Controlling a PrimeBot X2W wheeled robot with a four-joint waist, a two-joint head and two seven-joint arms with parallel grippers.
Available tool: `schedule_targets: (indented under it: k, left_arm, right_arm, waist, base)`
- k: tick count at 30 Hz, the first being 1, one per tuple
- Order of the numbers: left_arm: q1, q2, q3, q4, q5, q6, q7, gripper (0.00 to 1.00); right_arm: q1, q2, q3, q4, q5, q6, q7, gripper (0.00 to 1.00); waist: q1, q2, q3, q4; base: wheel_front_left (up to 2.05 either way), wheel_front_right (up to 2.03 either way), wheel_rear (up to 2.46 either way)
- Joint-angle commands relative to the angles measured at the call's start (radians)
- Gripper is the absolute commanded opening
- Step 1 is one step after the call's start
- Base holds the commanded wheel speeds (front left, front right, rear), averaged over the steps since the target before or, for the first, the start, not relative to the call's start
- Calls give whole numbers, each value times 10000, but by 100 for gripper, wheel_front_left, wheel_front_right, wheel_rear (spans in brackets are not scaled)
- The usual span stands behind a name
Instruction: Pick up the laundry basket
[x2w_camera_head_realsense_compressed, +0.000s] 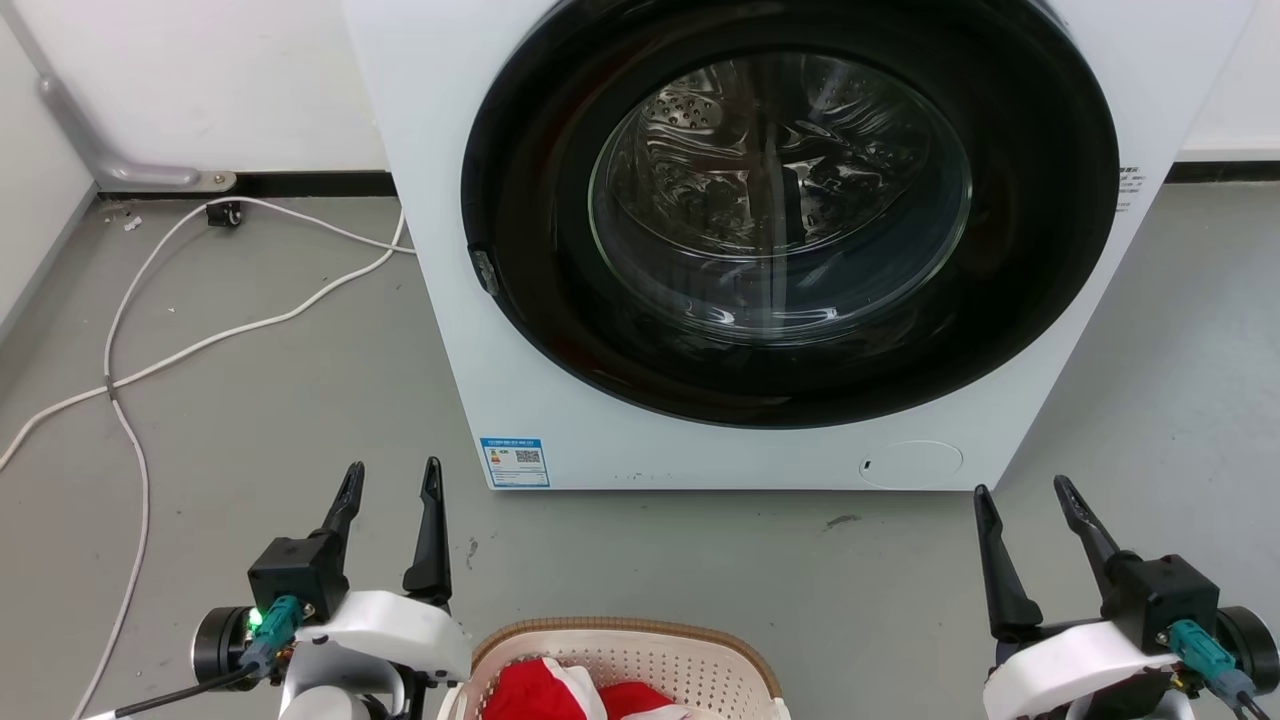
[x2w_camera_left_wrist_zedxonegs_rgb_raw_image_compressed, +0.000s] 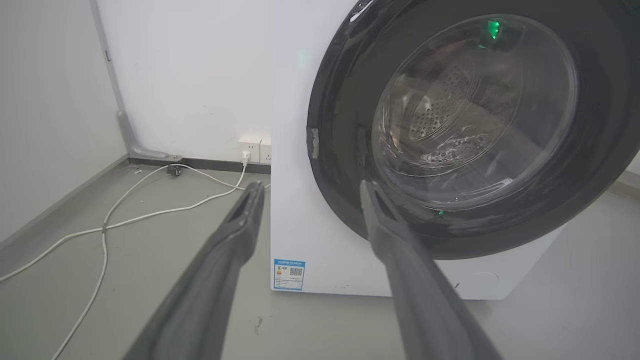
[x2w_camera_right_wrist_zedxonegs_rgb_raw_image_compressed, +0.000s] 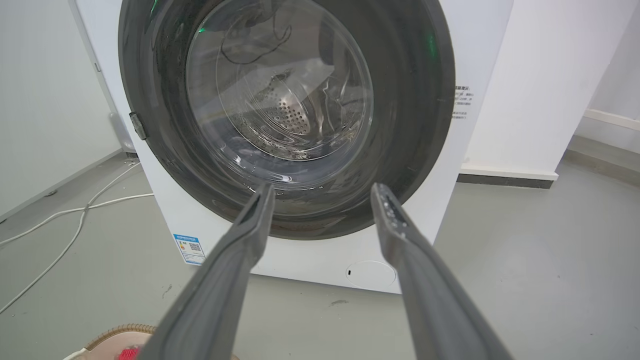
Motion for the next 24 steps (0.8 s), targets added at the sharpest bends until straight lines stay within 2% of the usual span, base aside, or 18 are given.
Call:
schedule_targets:
  k: [1,13,24]
  left_arm:
    - [-69,-5,-1,-6,222,42,-82,100]
    - [-33,-15,-48,43,1018,115,-294,100]
    - [-23,-18,-25,73,905,128,-304,100]
  right_arm:
    - [81,32,23,-2,-190,-3,-75,100]
    - [65,39,83,183,-595,-3,-321,100]
    - [-25,39,64,368,-296,-3,-437,100]
  waist:
    - [0,-1,5,3]
    - [0,-1,26,-14]
    - [0,-1,53,-14]
  base:
    - [0,0,0]
    - [0,0,0]
    - [0,0,0]
